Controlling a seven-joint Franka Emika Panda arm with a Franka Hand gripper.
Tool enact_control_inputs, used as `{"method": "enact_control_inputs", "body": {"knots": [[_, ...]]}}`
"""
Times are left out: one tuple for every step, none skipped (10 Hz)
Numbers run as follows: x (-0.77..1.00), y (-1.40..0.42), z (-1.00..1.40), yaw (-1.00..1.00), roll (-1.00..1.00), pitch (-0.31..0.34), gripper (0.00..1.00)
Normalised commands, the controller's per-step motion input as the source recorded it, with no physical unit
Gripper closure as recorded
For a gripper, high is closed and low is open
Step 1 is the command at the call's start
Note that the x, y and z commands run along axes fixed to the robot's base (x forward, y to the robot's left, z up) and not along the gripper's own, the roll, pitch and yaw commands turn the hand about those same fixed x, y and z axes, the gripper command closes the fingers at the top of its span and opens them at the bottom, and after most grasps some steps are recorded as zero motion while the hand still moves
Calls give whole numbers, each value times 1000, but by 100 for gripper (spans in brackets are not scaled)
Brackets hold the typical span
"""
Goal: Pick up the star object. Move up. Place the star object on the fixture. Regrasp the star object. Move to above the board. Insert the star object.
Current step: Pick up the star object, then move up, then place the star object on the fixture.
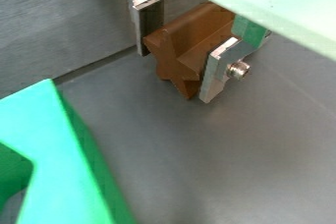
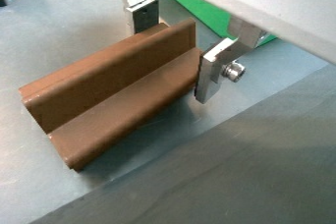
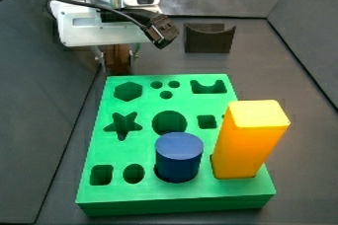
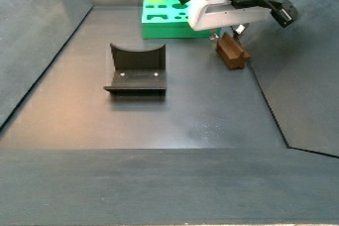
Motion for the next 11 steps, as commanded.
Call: {"method": "enact_control_inputs", "body": {"knots": [[0,0,0,0,0,0,100],[0,0,833,0,0,0,100],[-38,-55,798,13,-14,24,100],[-41,-51,717,26,-28,40,100],[-26,-28,575,36,-49,52,100],[-24,-23,499,37,-60,56,100],[-24,-15,307,38,-93,55,100],[-28,-10,231,38,-104,54,100],[0,0,1000,0,0,0,100],[6,2,1000,-14,-5,-11,100],[-9,-1,1000,-10,-14,15,100]]}}
